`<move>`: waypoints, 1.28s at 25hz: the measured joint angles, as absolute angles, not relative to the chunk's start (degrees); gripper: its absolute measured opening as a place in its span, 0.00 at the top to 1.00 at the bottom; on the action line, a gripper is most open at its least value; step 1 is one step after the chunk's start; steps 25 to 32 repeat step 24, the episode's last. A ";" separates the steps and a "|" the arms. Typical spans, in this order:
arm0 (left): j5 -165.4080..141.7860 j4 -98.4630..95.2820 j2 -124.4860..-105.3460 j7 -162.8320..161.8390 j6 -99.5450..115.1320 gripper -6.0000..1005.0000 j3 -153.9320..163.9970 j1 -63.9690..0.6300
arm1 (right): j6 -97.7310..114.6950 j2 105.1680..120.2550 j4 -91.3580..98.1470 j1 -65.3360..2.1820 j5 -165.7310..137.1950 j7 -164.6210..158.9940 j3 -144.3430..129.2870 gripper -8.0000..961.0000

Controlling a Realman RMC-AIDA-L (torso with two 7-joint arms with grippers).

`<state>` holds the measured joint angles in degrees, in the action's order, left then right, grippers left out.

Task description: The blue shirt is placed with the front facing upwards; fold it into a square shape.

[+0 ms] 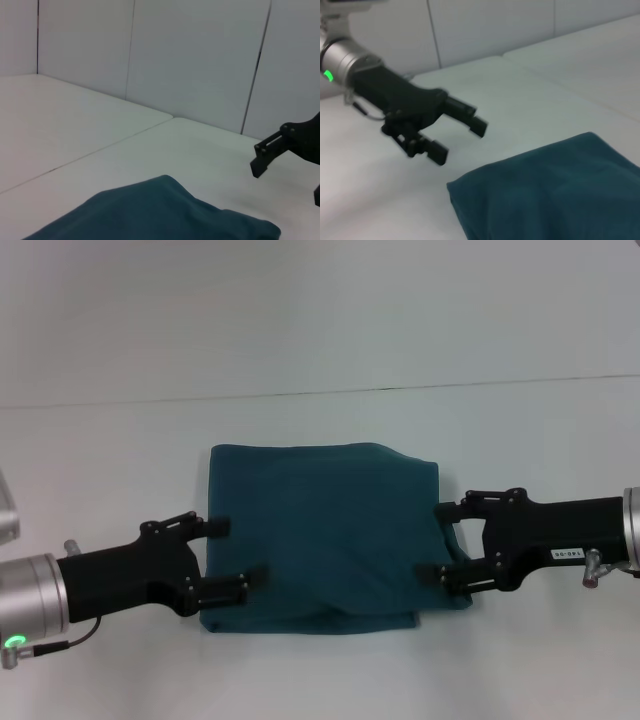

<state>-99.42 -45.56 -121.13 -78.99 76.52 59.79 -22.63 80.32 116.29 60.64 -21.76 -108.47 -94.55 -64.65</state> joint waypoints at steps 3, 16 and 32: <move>-99.54 -45.61 -121.11 -79.09 76.47 0.14 59.40 -23.31 | 81.79 117.30 62.30 -21.94 -111.00 -95.05 -62.81 0.10; -99.90 -45.69 -121.19 -79.14 76.22 0.14 59.32 -24.14 | 82.18 118.11 62.67 -21.31 -111.56 -94.64 -59.33 0.04; -99.93 -45.70 -121.60 -79.07 75.70 0.14 58.78 -24.26 | 81.67 118.34 62.56 -21.26 -111.64 -94.46 -59.07 0.04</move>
